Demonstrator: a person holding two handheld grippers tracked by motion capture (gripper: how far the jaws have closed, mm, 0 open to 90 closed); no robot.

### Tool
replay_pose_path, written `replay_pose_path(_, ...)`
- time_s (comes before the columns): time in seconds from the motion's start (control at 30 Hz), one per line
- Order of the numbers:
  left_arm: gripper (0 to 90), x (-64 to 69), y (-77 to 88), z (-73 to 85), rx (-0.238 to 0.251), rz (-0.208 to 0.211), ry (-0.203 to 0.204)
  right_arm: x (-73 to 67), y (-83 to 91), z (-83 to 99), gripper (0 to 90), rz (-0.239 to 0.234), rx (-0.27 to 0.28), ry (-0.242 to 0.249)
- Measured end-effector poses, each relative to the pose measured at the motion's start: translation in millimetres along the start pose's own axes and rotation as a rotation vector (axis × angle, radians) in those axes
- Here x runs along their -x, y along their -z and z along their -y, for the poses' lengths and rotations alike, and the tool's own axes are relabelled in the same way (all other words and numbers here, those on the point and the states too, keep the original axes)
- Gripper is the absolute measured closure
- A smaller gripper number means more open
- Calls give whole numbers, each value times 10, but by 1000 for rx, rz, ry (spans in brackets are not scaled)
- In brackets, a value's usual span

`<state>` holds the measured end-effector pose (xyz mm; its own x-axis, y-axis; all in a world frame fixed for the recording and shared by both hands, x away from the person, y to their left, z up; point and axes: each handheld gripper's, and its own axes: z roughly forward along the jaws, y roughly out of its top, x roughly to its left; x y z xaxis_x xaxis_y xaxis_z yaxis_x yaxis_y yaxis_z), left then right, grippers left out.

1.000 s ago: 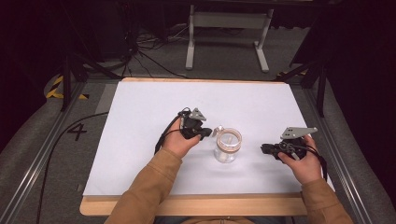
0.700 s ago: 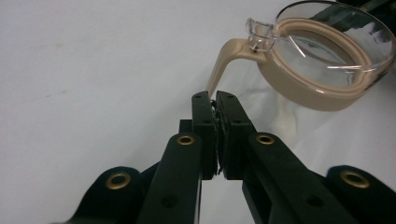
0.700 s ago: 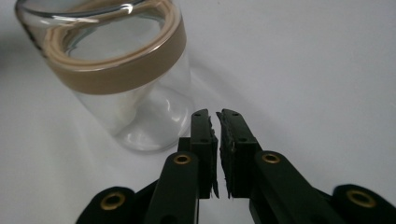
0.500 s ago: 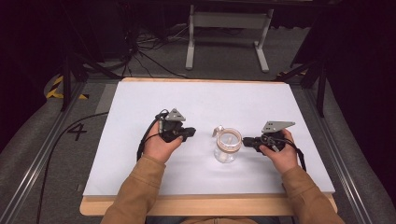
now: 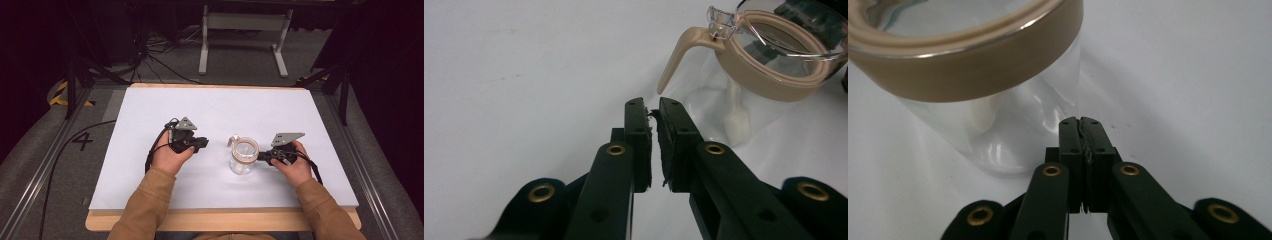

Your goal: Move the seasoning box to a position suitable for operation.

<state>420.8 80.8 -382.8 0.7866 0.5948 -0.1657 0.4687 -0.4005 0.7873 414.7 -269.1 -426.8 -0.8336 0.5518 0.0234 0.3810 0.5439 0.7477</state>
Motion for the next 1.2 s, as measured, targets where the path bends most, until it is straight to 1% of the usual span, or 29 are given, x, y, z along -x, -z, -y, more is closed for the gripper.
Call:
replay_pose_path(0.03, 831, -4, -6, 0, 0, 1, -8, -6, 2, -1, 896, -4, -5, 0)
replay_pose_path(0.07, 832, 5, -11, 2, -4, 5, 2, -13, 4, -3, 897, -7, -8, 2)
replay_pose_path(0.1, 833, 5, -11, 2, -4, 5, 2, -13, 4, -3, 897, -7, -8, 2)
replay_pose_path(0.13, 833, 9, -20, -3, -8, 7, 4, -49, 8, -12, 898, -16, -20, 15)
replay_pose_path(0.17, 832, 9, -20, -3, -8, 7, 4, -78, 9, -18, 897, -12, -24, 21)
replay_pose_path(0.2, 832, -2, -22, -9, -8, 9, -6, -109, 7, -20, 898, -9, -26, 32)
replay_pose_path(0.3, 831, 5, -35, -13, -2, 11, 3, -203, 11, -21, 898, 5, -32, 59)
replay_pose_path(0.33, 830, 1, -38, -18, -7, 13, -5, -239, 15, -24, 898, 3, -37, 71)
replay_pose_path(0.37, 828, 5, -47, -20, -5, 9, -5, -261, 17, -25, 899, -1, -38, 76)
replay_pose_path(0.47, 830, 16, -74, -34, -6, 16, -11, -334, 12, -35, 899, -11, -43, 91)
replay_pose_path(0.5, 831, 14, -76, -41, -15, 22, -19, -355, 10, -39, 899, -16, -44, 93)
replay_pose_path(0.53, 831, 26, -87, -41, -8, 22, -9, -372, 5, -42, 899, -19, -43, 98)
replay_pose_path(0.6, 833, 27, -88, -46, -15, 25, -8, -393, 1, -45, 899, -24, -45, 100)
replay_pose_path(0.63, 834, 23, -101, -51, -9, 25, -14, -440, -6, -54, 899, -33, -47, 108)
replay_pose_path(0.67, 834, 24, -105, -53, -8, 29, -11, -457, -10, -57, 899, -41, -46, 113)
replay_pose_path(0.77, 834, 22, -113, -59, -6, 33, -14, -492, -21, -60, 898, -51, -43, 122)
replay_pose_path(0.8, 834, 21, -109, -66, -17, 37, -17, -490, -20, -58, 898, -51, -41, 121)
replay_pose_path(0.83, 834, 19, -109, -69, -16, 37, -21, -486, -16, -55, 898, -53, -35, 115)
replay_pose_path(0.87, 835, 24, -112, -68, -11, 38, -14, -484, -13, -53, 898, -53, -29, 111)
replay_pose_path(0.9, 835, 21, -112, -73, -8, 37, -19, -480, -7, -51, 898, -54, -23, 108)
replay_pose_path(0.93, 835, 24, -115, -74, -1, 40, -13, -476, -2, -50, 898, -54, -17, 108)
replay_pose_path(0.97, 835, 24, -115, -74, -1, 40, -13, -474, 8, -48, 897, -47, -21, 102)
replay_pose_path(1.0, 835, 21, -106, -91, 4, 41, -25, -466, 22, -43, 897, -36, -21, 99)
replay_pose_path(1.07, 839, 33, -82, -126, 28, 58, -21, -444, 60, -29, 896, -29, -15, 90)
replay_pose_path(1.1, 842, 33, -82, -126, 28, 58, -21, -444, 60, -29, 896, -29, -15, 90)
replay_pose_path(1.13, 842, 36, -67, -150, 42, 74, -22, -416, 114, -9, 896, -12, -6, 79)
replay_pose_path(1.17, 843, 41, -54, -174, 59, 88, -23, -404, 145, 4, 896, -8, -2, 70)
replay_pose_path(1.2, 842, 45, -45, -213, 84, 136, -20, -394, 174, 18, 896, -2, 4, 60)
